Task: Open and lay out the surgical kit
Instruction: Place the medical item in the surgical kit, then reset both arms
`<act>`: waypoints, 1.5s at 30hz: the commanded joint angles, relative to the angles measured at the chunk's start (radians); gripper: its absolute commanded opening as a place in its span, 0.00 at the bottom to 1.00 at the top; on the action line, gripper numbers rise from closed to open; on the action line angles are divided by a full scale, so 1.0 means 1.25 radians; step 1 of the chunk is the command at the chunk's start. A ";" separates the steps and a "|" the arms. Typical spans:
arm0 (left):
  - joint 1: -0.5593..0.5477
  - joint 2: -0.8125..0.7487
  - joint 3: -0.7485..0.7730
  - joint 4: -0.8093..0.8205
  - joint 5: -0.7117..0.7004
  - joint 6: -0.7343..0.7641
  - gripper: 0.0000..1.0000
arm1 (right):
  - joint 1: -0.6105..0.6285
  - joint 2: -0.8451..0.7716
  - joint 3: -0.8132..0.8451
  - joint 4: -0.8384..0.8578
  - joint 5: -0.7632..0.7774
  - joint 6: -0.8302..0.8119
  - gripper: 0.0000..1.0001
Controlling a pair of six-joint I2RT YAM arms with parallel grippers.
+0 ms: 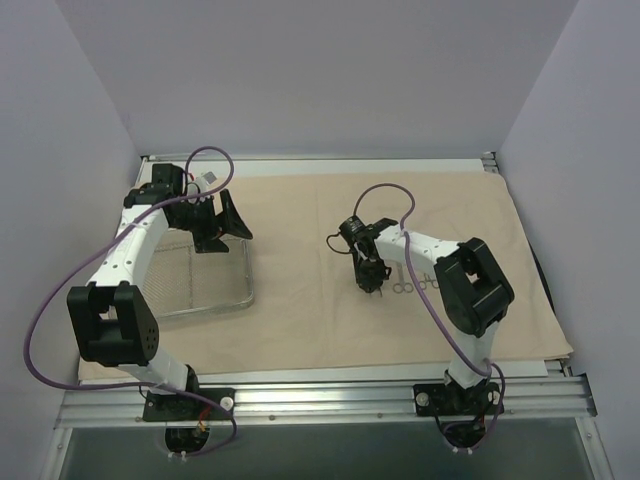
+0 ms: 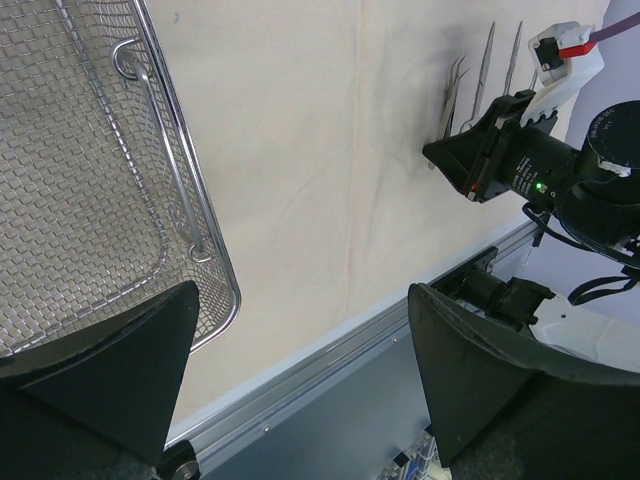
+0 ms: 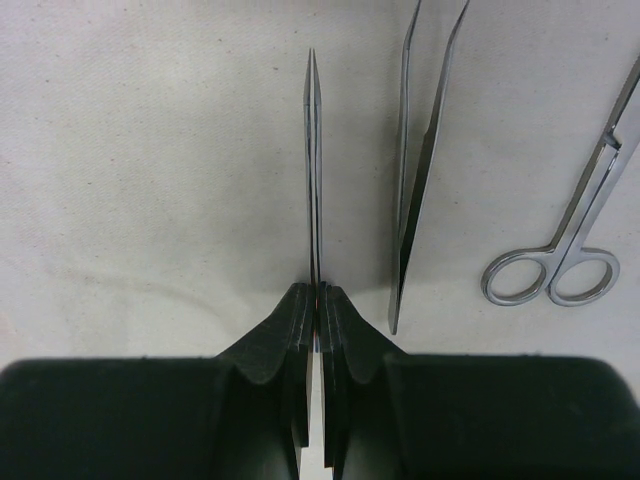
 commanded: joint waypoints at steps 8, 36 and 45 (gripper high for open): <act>0.004 -0.003 0.027 0.001 0.015 0.013 0.94 | -0.005 0.025 0.028 -0.022 0.019 0.000 0.04; 0.029 -0.049 -0.007 0.014 0.015 0.003 0.94 | 0.000 -0.074 0.158 -0.053 0.081 -0.011 0.46; 0.029 -0.101 -0.061 0.025 -0.013 -0.011 0.94 | -0.011 -0.127 0.164 0.006 0.032 -0.026 1.00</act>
